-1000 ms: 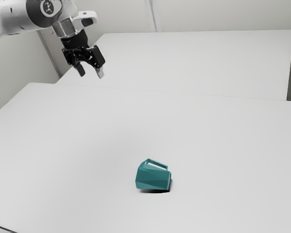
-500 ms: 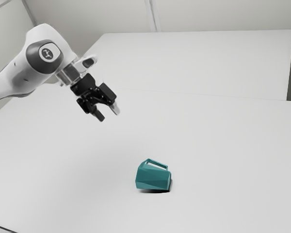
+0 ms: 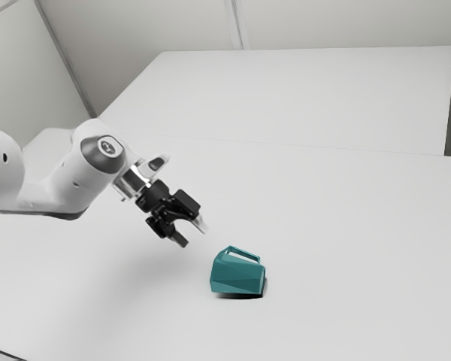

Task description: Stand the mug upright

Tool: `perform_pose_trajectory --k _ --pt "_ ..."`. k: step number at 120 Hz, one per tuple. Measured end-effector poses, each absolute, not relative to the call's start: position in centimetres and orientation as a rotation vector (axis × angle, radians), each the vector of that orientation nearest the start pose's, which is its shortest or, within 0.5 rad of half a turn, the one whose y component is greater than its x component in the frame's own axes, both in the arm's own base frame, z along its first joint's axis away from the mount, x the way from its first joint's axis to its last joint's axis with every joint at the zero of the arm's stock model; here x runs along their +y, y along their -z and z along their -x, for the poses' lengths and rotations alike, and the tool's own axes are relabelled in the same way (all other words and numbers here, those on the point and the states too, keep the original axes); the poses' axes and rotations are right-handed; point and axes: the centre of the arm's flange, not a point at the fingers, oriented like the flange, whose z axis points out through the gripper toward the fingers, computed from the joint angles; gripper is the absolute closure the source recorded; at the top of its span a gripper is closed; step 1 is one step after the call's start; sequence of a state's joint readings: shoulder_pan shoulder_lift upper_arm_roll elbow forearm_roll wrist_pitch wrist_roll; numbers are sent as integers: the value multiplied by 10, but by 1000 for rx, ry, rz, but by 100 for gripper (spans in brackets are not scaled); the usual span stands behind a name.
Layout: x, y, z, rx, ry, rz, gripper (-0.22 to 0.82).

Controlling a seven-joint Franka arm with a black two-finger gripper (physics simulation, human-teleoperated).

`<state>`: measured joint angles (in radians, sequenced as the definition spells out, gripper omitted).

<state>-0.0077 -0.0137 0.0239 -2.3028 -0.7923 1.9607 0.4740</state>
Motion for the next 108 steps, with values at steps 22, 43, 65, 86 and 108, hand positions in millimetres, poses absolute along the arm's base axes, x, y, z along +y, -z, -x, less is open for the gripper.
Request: perform_pose_trajectory --k 22,43,65,86,108 --pt "-42 -313 -481 60 136 -2344 0" --pt "-53 -294 -482 93 114 -2299 0" --pt "-71 -288 -477 52 101 -2263 0" --pt "-81 -283 -471 30 89 -2229 0" --pt "-88 -280 -469 5 82 -2200 18"
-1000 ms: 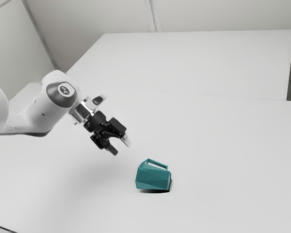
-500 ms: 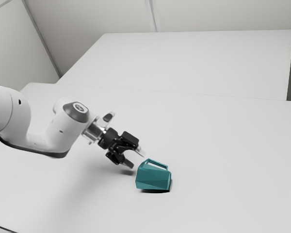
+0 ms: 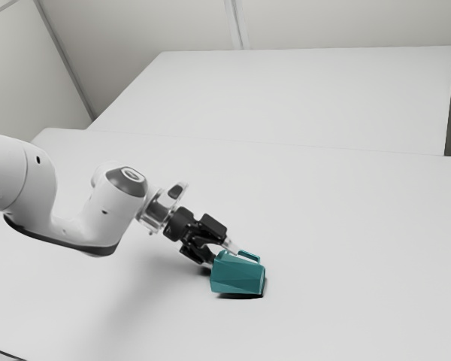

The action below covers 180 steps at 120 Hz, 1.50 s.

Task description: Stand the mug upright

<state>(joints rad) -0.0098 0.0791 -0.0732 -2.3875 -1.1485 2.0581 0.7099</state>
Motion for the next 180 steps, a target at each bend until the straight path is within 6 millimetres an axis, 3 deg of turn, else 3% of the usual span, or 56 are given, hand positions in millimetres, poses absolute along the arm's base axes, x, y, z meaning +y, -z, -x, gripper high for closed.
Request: perform_pose_trajectory --k 22,47,60,83,102,121,136,156,180 --pt "-92 -278 -468 -14 72 -2184 56" --pt "-109 -283 -468 -54 60 -2164 69" --pt "-114 -297 -469 -80 26 -2158 74" --pt "-117 -338 -470 -141 -66 -2157 74" --pt "-130 -424 -495 -426 -180 -2297 75" --pt "-86 -474 -521 -619 -212 -2581 75" --pt "-66 -491 -531 -703 -180 -2774 75" --pt "-58 -483 -538 -717 -114 -2933 75" --pt "-51 -437 -538 -626 -40 -3022 75"
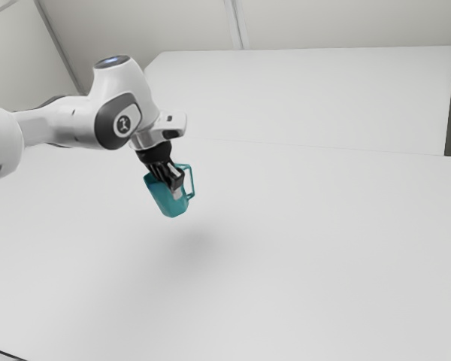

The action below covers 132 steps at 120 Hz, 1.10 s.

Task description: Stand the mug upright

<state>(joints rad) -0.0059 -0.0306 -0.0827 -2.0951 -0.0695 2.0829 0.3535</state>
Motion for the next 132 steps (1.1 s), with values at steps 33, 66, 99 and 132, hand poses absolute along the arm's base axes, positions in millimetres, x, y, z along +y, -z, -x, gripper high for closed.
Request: perform_pose_trajectory --k 33,66,99,132 --pt "-47 -379 -533 485 32 3150 76" --pt "-49 -346 -535 377 40 3174 75" --pt "-50 -334 -539 304 47 3194 39" --pt "-58 -390 -537 257 190 3221 11"
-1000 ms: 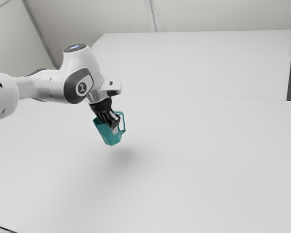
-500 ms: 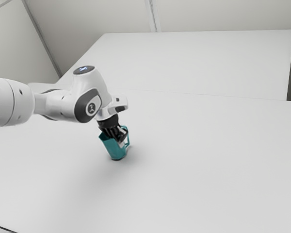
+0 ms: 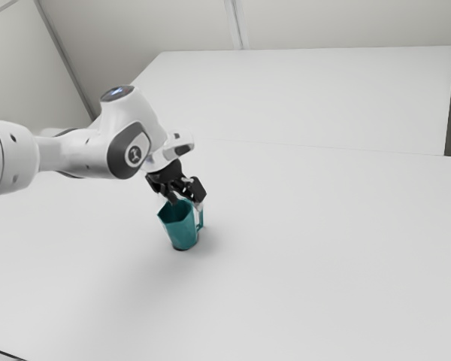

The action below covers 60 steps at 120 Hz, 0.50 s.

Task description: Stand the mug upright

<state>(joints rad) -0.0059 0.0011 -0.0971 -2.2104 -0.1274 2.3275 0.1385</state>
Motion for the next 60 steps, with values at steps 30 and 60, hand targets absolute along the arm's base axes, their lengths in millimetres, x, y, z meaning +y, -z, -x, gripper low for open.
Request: perform_pose_trajectory --k 30,60 --pt "-74 -498 -568 295 294 3249 3" --pt "-76 -569 -573 366 226 3220 1"
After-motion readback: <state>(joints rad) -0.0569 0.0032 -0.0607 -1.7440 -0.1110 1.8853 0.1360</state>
